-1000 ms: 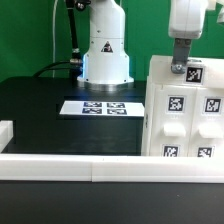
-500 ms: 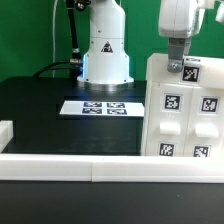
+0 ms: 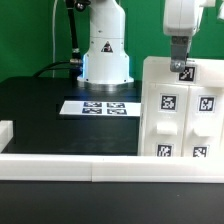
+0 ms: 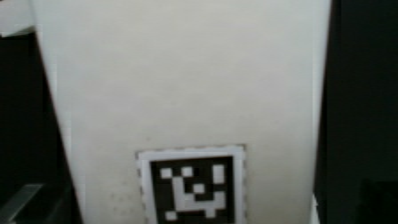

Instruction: Assemble cabinet

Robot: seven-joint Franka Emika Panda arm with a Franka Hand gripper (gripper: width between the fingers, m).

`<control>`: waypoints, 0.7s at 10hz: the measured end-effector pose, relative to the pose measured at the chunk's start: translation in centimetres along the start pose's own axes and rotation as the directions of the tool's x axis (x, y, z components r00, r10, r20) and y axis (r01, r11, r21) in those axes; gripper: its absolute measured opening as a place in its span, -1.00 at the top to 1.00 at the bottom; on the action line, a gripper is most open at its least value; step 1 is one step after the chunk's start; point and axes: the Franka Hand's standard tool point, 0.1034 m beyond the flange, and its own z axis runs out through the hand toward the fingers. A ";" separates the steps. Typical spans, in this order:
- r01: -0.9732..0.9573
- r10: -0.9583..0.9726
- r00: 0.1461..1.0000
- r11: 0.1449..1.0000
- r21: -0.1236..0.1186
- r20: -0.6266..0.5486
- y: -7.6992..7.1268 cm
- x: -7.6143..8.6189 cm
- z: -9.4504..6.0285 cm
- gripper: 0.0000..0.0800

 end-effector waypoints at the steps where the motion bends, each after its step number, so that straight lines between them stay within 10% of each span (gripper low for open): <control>1: -0.006 0.006 1.000 1.000 0.003 0.016 -0.2 -0.3 -0.5 -0.98; 7: 0.194 -0.195 0.980 0.981 0.010 0.033 -0.4 -1.2 -1.1 -0.99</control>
Offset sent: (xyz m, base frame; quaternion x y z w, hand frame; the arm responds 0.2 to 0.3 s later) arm 0.0000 0.0000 0.0000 0.0000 0.0000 0.0000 1.0000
